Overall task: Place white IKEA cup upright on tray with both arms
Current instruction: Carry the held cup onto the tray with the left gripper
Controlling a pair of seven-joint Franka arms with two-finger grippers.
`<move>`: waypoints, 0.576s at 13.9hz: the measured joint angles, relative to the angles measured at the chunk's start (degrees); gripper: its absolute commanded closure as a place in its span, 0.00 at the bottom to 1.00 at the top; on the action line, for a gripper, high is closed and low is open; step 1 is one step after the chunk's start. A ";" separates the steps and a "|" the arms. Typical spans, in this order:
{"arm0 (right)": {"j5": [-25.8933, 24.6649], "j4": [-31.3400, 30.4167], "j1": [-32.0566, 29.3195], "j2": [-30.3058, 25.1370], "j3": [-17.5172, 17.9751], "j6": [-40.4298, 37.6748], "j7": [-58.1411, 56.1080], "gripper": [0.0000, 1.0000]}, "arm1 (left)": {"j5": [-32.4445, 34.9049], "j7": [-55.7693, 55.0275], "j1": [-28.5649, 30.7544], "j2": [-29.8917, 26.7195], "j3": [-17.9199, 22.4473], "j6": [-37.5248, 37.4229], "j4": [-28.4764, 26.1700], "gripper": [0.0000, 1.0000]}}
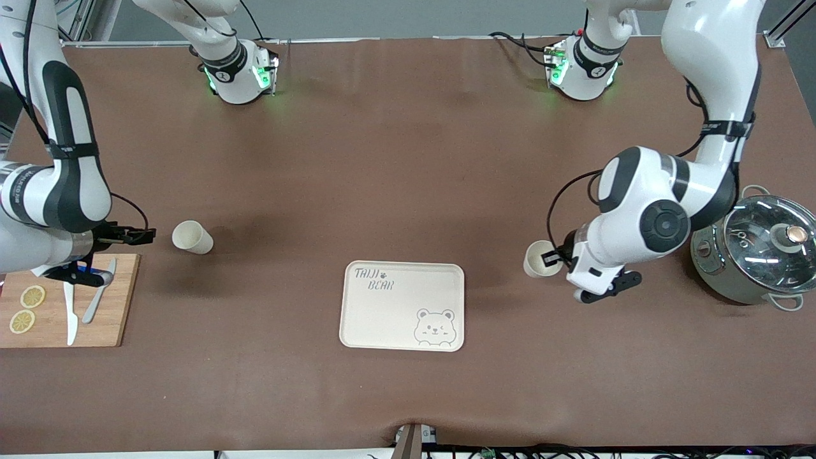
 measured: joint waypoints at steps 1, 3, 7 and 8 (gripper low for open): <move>0.37 -1.81 0.00 -0.25 0.03 3.28 0.56 0.00 | -0.04 -2.56 -1.11 1.33 -0.01 0.03 1.28 1.00; 2.13 -6.15 0.00 -0.99 0.08 9.36 1.18 0.06 | -0.07 -7.37 -3.43 4.17 -0.03 0.26 4.32 1.00; 4.72 -10.58 0.00 -2.84 0.18 11.86 1.92 0.22 | -0.08 -17.25 -7.40 9.42 -0.07 6.67 8.78 1.00; 5.59 -11.37 0.00 -3.17 0.19 12.06 2.07 0.25 | -0.08 -20.18 -8.46 10.58 -0.08 10.25 9.11 1.00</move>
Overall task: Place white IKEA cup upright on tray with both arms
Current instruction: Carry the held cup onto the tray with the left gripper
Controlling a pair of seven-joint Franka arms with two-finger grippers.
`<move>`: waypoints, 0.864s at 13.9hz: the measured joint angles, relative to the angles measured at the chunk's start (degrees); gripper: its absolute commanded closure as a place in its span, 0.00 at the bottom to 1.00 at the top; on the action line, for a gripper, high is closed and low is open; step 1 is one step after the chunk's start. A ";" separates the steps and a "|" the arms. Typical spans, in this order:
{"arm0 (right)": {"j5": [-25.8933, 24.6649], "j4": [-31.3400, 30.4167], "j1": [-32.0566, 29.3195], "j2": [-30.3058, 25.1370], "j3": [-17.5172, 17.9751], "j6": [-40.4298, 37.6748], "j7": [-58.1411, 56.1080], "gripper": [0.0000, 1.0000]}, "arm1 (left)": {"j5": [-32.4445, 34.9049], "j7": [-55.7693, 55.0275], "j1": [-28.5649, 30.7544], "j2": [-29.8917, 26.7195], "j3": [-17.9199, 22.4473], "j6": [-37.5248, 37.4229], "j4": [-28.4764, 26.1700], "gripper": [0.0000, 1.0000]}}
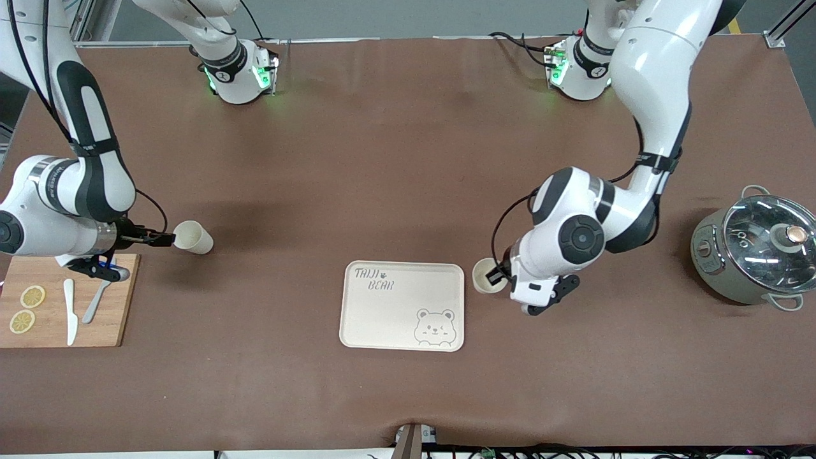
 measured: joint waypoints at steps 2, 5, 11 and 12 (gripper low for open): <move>2.09 -1.49 0.00 -0.20 0.00 0.75 0.08 0.34 | 0.00 -5.22 -2.18 2.29 -0.01 5.77 0.34 1.00; 3.41 -4.37 0.00 -0.20 0.01 4.27 0.19 0.57 | 0.00 -12.03 -4.09 5.14 -0.01 10.82 0.54 1.00; 6.65 -6.06 -0.14 -1.16 -0.11 1.41 0.40 1.00 | 0.00 -14.58 -5.44 7.93 0.02 13.51 0.77 0.16; 9.20 -6.05 -0.24 -1.66 -0.19 0.18 0.41 1.00 | 0.00 -14.60 -5.52 8.06 0.03 14.07 0.85 0.00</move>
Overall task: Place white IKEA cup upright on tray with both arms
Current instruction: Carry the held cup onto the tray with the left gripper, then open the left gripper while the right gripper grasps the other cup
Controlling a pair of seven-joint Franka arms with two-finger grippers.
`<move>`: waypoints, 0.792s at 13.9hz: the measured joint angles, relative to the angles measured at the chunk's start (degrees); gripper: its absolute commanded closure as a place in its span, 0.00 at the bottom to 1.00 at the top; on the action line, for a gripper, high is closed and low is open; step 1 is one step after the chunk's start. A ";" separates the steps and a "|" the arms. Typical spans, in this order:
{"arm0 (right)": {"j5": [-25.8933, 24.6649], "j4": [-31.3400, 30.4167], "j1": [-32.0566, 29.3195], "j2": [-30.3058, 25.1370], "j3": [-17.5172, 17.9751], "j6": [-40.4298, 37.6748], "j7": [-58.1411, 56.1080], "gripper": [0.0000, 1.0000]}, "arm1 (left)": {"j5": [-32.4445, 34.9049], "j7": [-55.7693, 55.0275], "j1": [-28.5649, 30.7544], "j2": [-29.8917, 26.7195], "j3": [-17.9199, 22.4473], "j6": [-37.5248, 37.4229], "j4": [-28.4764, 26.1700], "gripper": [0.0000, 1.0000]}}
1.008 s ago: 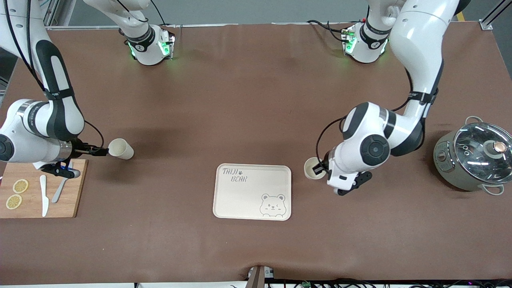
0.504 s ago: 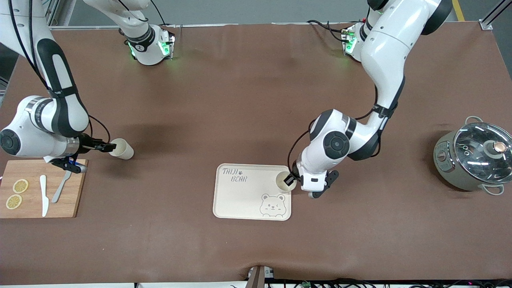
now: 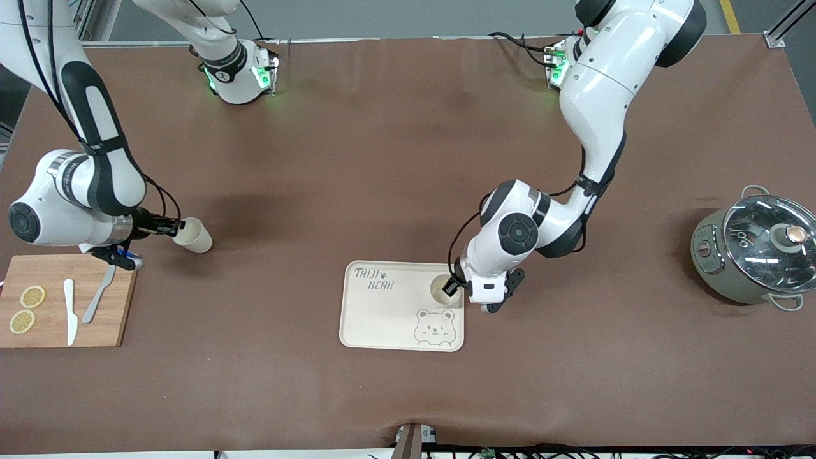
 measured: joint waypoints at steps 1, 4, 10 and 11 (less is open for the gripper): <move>1.47 0.01 -0.20 -0.37 -0.06 -0.54 0.00 1.00 | 0.00 0.00 -0.03 0.01 0.01 0.18 0.12 0.00; 2.56 0.20 -0.60 -1.28 -0.08 -2.16 0.26 1.00 | 0.00 0.00 -0.02 -0.05 0.11 0.27 1.12 0.00; 2.84 2.76 -0.60 -1.93 0.07 -10.52 11.22 1.00 | 0.00 0.00 2.20 -6.07 0.66 -3.43 2.67 0.00; 2.93 2.88 -0.60 -1.93 0.14 -10.86 12.24 1.00 | 0.04 0.02 3.08 -7.56 0.68 -5.22 2.68 0.00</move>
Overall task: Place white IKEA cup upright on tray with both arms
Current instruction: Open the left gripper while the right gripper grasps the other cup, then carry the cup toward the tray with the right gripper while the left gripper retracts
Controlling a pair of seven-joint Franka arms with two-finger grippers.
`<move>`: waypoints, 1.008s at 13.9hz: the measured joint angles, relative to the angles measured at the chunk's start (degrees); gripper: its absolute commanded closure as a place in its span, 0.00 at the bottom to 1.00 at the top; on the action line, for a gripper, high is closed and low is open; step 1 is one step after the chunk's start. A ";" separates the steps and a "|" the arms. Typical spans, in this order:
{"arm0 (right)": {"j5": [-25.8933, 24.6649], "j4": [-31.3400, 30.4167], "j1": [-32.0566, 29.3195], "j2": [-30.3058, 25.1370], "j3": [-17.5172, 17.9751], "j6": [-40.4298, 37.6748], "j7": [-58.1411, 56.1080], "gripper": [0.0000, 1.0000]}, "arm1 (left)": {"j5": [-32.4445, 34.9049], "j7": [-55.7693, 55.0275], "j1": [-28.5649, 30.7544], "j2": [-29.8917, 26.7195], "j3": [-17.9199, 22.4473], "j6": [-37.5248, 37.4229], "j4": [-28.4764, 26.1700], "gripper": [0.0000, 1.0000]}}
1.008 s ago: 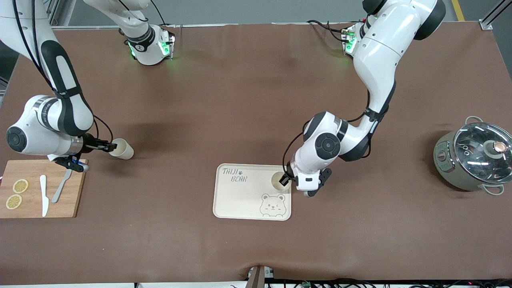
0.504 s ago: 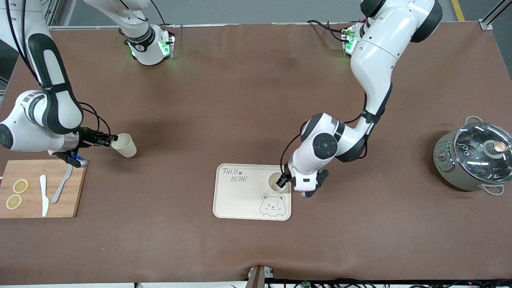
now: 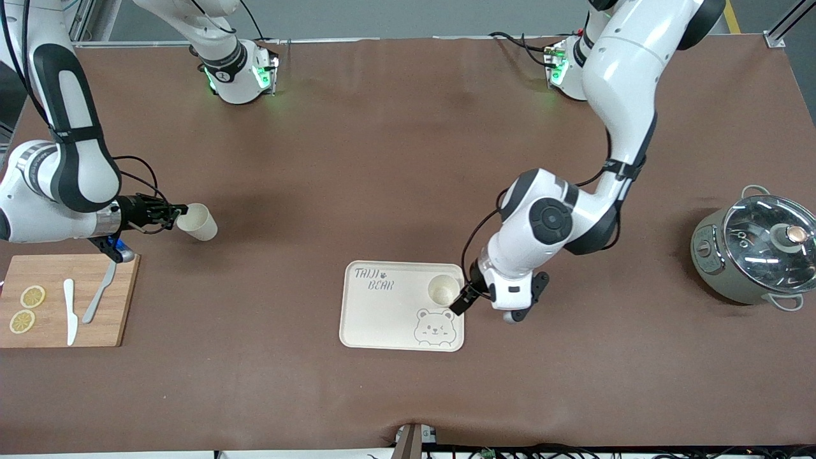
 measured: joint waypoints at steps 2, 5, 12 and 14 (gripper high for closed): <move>0.30 0.03 0.00 0.00 0.18 -0.09 2.22 1.00 | 0.77 0.12 1.41 -2.63 0.04 -3.22 -0.06 0.00; 2.40 0.01 0.70 0.03 0.72 0.60 6.84 1.00 | 1.15 0.13 3.47 -5.49 0.23 -5.67 -0.15 0.00; 11.07 -0.31 10.37 0.95 1.36 11.43 23.02 1.00 | 1.23 8.07 10.27 -10.93 0.36 -13.26 -0.20 0.00; 11.11 -0.30 15.05 0.95 1.52 15.76 29.58 1.00 | 1.24 13.03 12.03 -12.28 0.37 -16.19 -0.20 0.00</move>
